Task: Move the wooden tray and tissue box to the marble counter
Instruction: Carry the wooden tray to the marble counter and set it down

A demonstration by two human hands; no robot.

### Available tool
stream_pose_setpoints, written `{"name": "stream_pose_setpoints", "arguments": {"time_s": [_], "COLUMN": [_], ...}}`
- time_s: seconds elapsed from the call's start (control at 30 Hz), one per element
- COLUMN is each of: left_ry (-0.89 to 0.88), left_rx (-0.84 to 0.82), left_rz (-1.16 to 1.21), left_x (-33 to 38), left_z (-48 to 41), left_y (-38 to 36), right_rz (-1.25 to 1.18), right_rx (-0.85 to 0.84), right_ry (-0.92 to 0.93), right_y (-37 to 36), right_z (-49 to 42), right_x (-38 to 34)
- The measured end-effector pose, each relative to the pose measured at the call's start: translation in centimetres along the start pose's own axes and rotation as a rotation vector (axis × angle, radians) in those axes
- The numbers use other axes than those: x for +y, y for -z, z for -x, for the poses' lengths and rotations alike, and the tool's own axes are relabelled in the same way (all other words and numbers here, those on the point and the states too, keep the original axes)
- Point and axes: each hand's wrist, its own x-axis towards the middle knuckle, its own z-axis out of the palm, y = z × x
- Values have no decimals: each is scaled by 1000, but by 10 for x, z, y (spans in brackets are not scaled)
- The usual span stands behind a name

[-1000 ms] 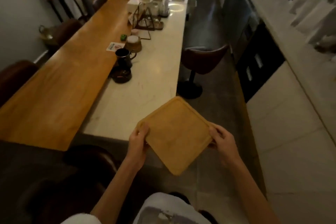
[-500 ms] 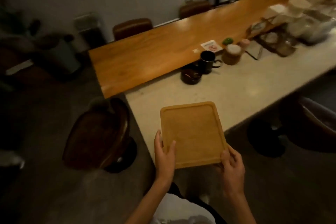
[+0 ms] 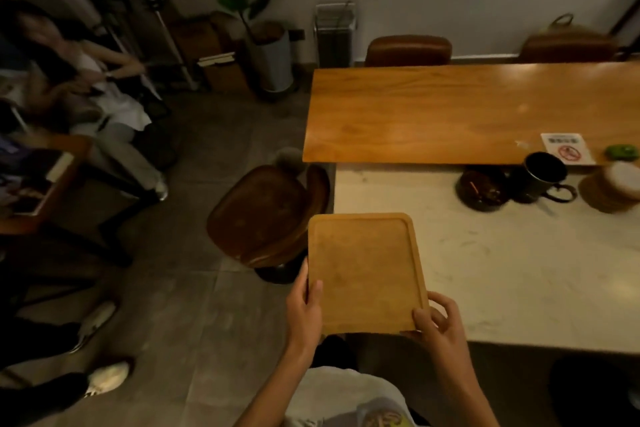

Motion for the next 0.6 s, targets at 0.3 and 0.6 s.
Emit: {"name": "stream_pose_setpoints", "arguments": {"time_s": [0.3, 0.6], "left_ry": [38, 160], "left_rx": [-187, -185], "left_rz": [-21, -191], "left_x": [3, 3], "left_z": [-92, -153], "left_y": [-14, -48], "right_rz": [454, 634], "right_rx": [119, 257], "right_ry": [170, 110], "right_y": [-31, -33], "right_z": [-88, -182], "right_x": [-29, -37]}}
